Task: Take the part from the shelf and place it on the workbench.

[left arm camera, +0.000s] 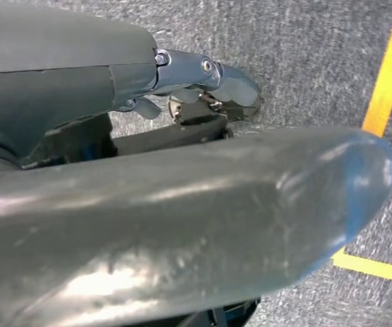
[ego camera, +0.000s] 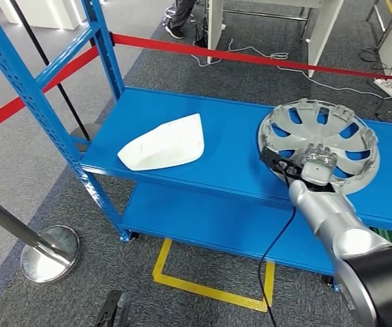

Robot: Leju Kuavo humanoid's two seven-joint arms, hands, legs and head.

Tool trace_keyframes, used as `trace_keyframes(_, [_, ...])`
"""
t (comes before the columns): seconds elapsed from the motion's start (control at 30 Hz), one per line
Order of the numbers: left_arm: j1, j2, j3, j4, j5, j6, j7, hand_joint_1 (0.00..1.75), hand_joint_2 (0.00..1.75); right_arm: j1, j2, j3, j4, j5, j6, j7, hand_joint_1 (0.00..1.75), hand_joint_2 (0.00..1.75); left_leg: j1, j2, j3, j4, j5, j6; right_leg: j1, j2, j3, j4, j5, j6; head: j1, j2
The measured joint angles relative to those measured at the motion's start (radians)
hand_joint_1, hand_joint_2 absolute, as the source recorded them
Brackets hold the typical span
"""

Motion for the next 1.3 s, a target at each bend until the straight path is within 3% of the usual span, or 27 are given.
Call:
trace_keyframes(0.1, [-0.004, -0.001, -0.010, 0.000, -0.005, -0.003, 0.004, 0.00, 0.00, 0.006, -0.025, -0.025, 0.007, -0.009, 0.027, 0.006, 0.00, 1.75, 0.002, 0.003, -0.082, 0.185, -0.095, -0.009, -0.004, -0.005, 0.001, -0.002, 0.003, -0.005, -0.003, 0.000])
trace_keyframes(0.13, [-0.004, -0.001, -0.013, 0.000, -0.005, -0.003, 0.005, 0.00, 0.00, 0.008, -0.031, -0.030, 0.010, -0.009, 0.029, 0.008, 0.00, 1.75, 0.003, 0.003, -0.099, 0.225, -0.106, -0.011, -0.005, -0.006, 0.000, -0.002, 0.004, -0.004, -0.003, 0.000])
trace_keyframes(0.17, [-0.004, -0.001, -0.014, 0.000, -0.006, -0.003, 0.005, 0.00, 0.00, 0.010, -0.036, -0.035, 0.013, -0.009, 0.030, 0.009, 0.00, 1.75, 0.005, 0.003, -0.098, 0.231, -0.100, -0.013, -0.008, -0.006, -0.001, -0.002, 0.006, -0.001, -0.003, 0.000])
trace_keyframes(0.2, [-0.005, 0.000, -0.015, 0.000, -0.006, -0.003, 0.005, 0.00, 0.00, 0.012, -0.040, -0.039, 0.015, -0.010, 0.032, 0.011, 0.00, 1.75, 0.009, 0.004, -0.078, 0.199, -0.078, -0.017, -0.011, -0.006, -0.002, -0.002, 0.008, 0.004, -0.003, 0.000])
trace_keyframes(0.27, [-0.007, -0.002, -0.017, 0.000, -0.008, -0.004, 0.006, 0.00, 0.00, 0.014, -0.050, -0.049, 0.017, -0.011, 0.039, 0.017, 0.87, 1.75, 0.022, 0.005, -0.001, 0.072, -0.026, -0.031, -0.015, -0.004, -0.006, 0.002, 0.011, 0.019, -0.005, 0.000])
trace_keyframes(0.33, [-0.010, -0.005, -0.018, -0.001, -0.009, -0.004, 0.008, 0.00, 0.00, 0.020, -0.065, -0.062, 0.017, -0.013, 0.048, 0.021, 1.75, 1.75, 0.032, -0.003, 0.050, -0.015, -0.010, -0.027, -0.014, -0.002, -0.014, 0.004, 0.011, 0.035, -0.008, 0.000])
trace_keyframes(0.43, [-0.011, -0.008, -0.020, -0.001, -0.010, -0.005, 0.011, 0.00, 0.00, 0.041, -0.079, -0.075, 0.018, -0.010, 0.051, 0.021, 1.75, 1.75, 0.030, -0.007, 0.054, -0.031, -0.008, 0.004, -0.017, 0.001, -0.013, -0.008, 0.018, 0.054, -0.005, 0.000])
trace_keyframes(0.5, [-0.010, -0.008, -0.020, -0.001, -0.009, -0.004, 0.011, 0.00, 0.00, 0.050, -0.087, -0.079, 0.018, -0.006, 0.049, 0.018, 1.75, 1.75, 0.029, -0.003, 0.052, -0.033, -0.002, 0.019, -0.018, 0.000, -0.028, 0.026, -0.007, 0.059, -0.001, 0.000])
trace_keyframes(0.6, [-0.009, -0.008, -0.021, -0.001, -0.008, -0.004, 0.011, 0.00, 0.00, 0.058, -0.090, -0.093, 0.020, -0.001, 0.042, 0.008, 1.75, 1.75, 0.019, 0.000, 0.047, -0.033, 0.001, 0.032, -0.013, -0.002, -0.111, 0.213, -0.105, 0.056, 0.003, 0.000])
trace_keyframes(0.63, [-0.008, -0.008, -0.021, -0.001, -0.007, -0.004, 0.011, 0.00, 0.00, 0.059, -0.090, -0.098, 0.020, 0.001, 0.040, 0.004, 1.75, 1.75, 0.016, 0.000, 0.047, -0.033, 0.001, 0.035, -0.011, -0.001, -0.132, 0.261, -0.120, 0.053, 0.003, 0.000])
trace_keyframes(0.67, [-0.006, -0.008, -0.021, -0.001, -0.007, -0.004, 0.011, 0.00, 0.00, 0.060, -0.090, -0.101, 0.020, 0.002, 0.039, 0.001, 1.75, 1.75, 0.012, 0.000, 0.048, -0.033, 0.000, 0.036, -0.008, -0.001, -0.136, 0.273, -0.117, 0.048, 0.003, 0.000])
trace_keyframes(0.7, [-0.006, -0.008, -0.021, -0.001, -0.006, -0.004, 0.011, 0.00, 0.00, 0.059, -0.090, -0.104, 0.020, 0.003, 0.038, -0.001, 1.75, 1.75, 0.010, 0.000, 0.050, -0.033, -0.001, 0.038, -0.005, -0.001, -0.121, 0.245, -0.095, 0.042, 0.003, 0.000])
trace_keyframes(0.73, [-0.005, -0.008, -0.021, -0.001, -0.005, -0.004, 0.011, 0.00, 0.00, 0.058, -0.090, -0.108, 0.020, 0.003, 0.038, -0.003, 1.75, 1.75, 0.008, -0.001, 0.053, -0.033, -0.002, 0.038, 0.000, -0.001, -0.088, 0.182, -0.061, 0.034, 0.003, 0.000])
trace_keyframes(0.8, [-0.007, -0.009, -0.021, -0.001, -0.004, -0.004, 0.011, 0.00, 0.00, 0.054, -0.090, -0.117, 0.020, 0.004, 0.038, -0.009, 1.75, 1.75, 0.006, 0.001, 0.059, -0.033, -0.006, 0.034, 0.011, -0.002, -0.021, 0.053, -0.012, 0.020, 0.003, 0.000])
trace_keyframes(0.83, [-0.008, -0.009, -0.021, -0.001, -0.004, -0.004, 0.011, 0.00, 0.00, 0.051, -0.089, -0.120, 0.020, 0.004, 0.038, -0.013, 1.75, 1.75, 0.006, 0.002, 0.061, -0.033, -0.008, 0.030, 0.017, -0.002, -0.002, 0.016, -0.002, 0.016, 0.003, 0.000])
trace_keyframes(0.9, [-0.011, -0.010, -0.021, -0.001, -0.003, -0.004, 0.011, 0.00, 0.00, 0.048, -0.087, -0.122, 0.020, 0.005, 0.037, -0.019, 1.75, 1.75, 0.009, 0.004, 0.064, -0.037, -0.009, 0.017, 0.024, -0.002, 0.007, 0.001, -0.001, 0.010, 0.003, 0.000])
trace_keyframes(0.97, [-0.012, -0.012, -0.021, -0.001, -0.003, -0.004, 0.011, 0.00, 0.00, 0.048, -0.086, -0.124, 0.019, 0.006, 0.035, -0.024, 1.75, 1.75, 0.012, 0.005, 0.067, -0.034, -0.014, 0.007, 0.022, -0.003, 0.016, -0.013, 0.006, 0.000, 0.003, 0.000])
trace_keyframes(1.03, [-0.012, -0.012, -0.021, -0.001, -0.002, -0.004, 0.011, 0.00, 0.00, 0.048, -0.083, -0.125, 0.019, 0.007, 0.033, -0.027, 1.75, 1.75, 0.010, 0.005, 0.040, 0.022, -0.052, -0.001, 0.015, -0.007, 0.024, -0.029, 0.017, -0.009, 0.000, 0.000])
trace_keyframes(1.1, [-0.010, -0.010, -0.020, -0.001, -0.001, -0.003, 0.011, 0.00, 0.00, 0.049, -0.079, -0.125, 0.019, 0.008, 0.031, -0.027, 1.75, 1.75, 0.010, 0.005, -0.019, 0.135, -0.112, -0.009, 0.014, -0.010, 0.020, -0.032, 0.021, -0.013, -0.002, 0.000])
trace_keyframes(1.13, [-0.008, -0.009, -0.020, -0.001, -0.001, -0.003, 0.011, 0.00, 0.00, 0.050, -0.077, -0.125, 0.019, 0.008, 0.030, -0.028, 1.75, 1.75, 0.011, 0.005, -0.044, 0.182, -0.128, -0.013, 0.013, -0.011, 0.017, -0.032, 0.022, -0.012, -0.002, 0.000])
trace_keyframes(1.17, [-0.006, -0.007, -0.020, -0.001, 0.000, -0.003, 0.011, 0.00, 0.00, 0.052, -0.076, -0.126, 0.019, 0.009, 0.028, -0.028, 1.75, 1.75, 0.012, 0.005, -0.055, 0.203, -0.126, -0.017, 0.011, -0.012, 0.015, -0.032, 0.023, -0.010, -0.002, 0.000])
trace_keyframes(1.2, [-0.005, -0.006, -0.020, -0.001, 0.000, -0.003, 0.011, 0.00, 0.00, 0.053, -0.075, -0.127, 0.019, 0.010, 0.027, -0.029, 1.75, 1.75, 0.014, 0.005, -0.049, 0.189, -0.105, -0.021, 0.008, -0.012, 0.013, -0.031, 0.025, -0.006, -0.002, 0.000])
trace_keyframes(1.3, [-0.004, -0.006, -0.020, -0.001, 0.001, -0.002, 0.010, 0.00, 0.00, 0.052, -0.074, -0.134, 0.019, 0.016, 0.020, -0.031, 1.75, 1.75, 0.026, 0.005, 0.032, 0.024, -0.020, -0.036, -0.001, -0.011, 0.002, -0.017, 0.024, 0.014, -0.006, 0.000])
